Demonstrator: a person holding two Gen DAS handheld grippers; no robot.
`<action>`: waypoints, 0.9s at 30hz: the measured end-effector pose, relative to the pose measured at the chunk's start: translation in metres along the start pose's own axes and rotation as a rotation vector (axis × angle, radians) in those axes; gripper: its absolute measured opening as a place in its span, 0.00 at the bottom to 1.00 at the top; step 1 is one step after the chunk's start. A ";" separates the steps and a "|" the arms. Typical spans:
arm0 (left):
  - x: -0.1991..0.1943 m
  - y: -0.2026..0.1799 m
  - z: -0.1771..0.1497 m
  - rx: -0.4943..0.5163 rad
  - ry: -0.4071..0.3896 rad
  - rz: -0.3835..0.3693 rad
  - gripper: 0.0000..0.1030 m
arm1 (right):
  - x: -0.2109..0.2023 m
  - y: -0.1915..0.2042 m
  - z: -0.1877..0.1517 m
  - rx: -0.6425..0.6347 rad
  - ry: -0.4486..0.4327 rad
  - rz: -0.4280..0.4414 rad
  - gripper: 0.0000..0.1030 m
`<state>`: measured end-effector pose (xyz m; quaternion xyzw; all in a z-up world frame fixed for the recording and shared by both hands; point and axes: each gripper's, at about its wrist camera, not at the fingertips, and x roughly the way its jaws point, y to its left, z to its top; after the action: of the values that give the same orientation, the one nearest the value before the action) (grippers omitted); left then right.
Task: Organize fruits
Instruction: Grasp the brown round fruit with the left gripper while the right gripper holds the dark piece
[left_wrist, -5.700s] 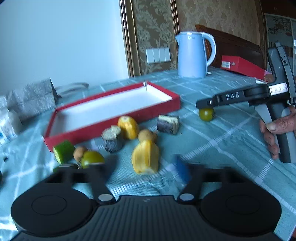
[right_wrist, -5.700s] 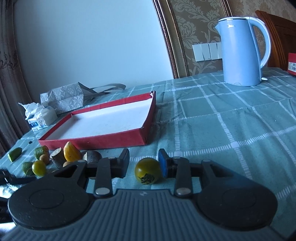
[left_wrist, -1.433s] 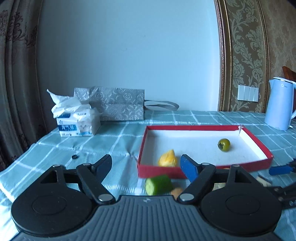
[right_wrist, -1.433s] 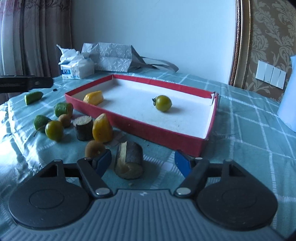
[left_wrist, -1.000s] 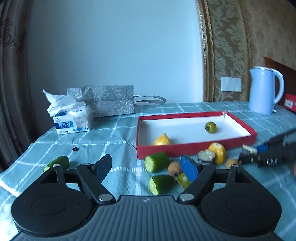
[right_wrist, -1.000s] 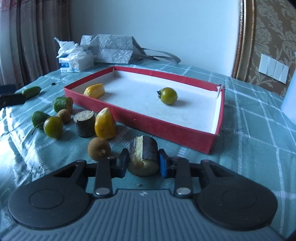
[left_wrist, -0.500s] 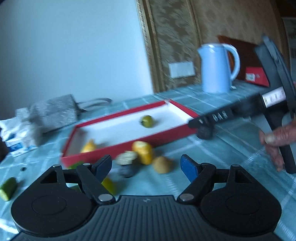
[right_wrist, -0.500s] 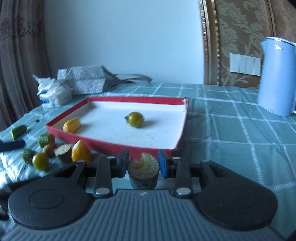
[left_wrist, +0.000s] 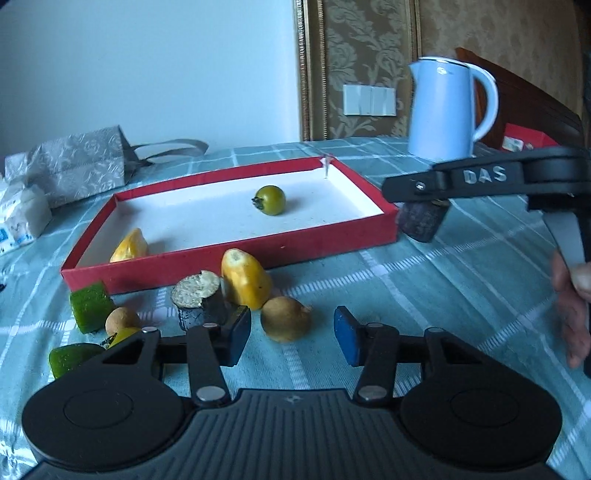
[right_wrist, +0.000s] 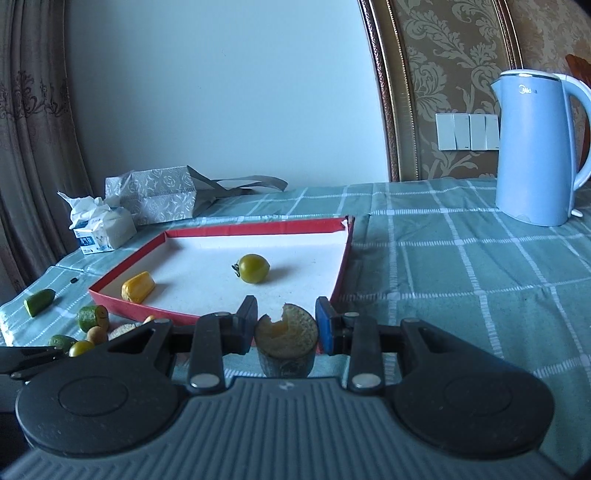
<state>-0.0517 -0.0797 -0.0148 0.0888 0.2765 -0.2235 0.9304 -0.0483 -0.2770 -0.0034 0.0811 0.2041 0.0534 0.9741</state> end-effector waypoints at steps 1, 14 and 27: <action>0.002 0.001 0.002 -0.009 0.005 0.004 0.48 | 0.000 0.000 0.000 0.001 0.000 0.004 0.31; 0.020 -0.003 0.008 -0.049 0.042 0.021 0.48 | -0.003 -0.002 0.002 0.013 -0.020 0.008 0.31; 0.018 -0.006 0.005 -0.064 0.034 0.050 0.47 | 0.000 -0.005 0.000 0.021 -0.012 -0.002 0.31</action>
<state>-0.0385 -0.0936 -0.0209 0.0696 0.2968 -0.1899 0.9333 -0.0479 -0.2823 -0.0044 0.0916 0.1990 0.0499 0.9744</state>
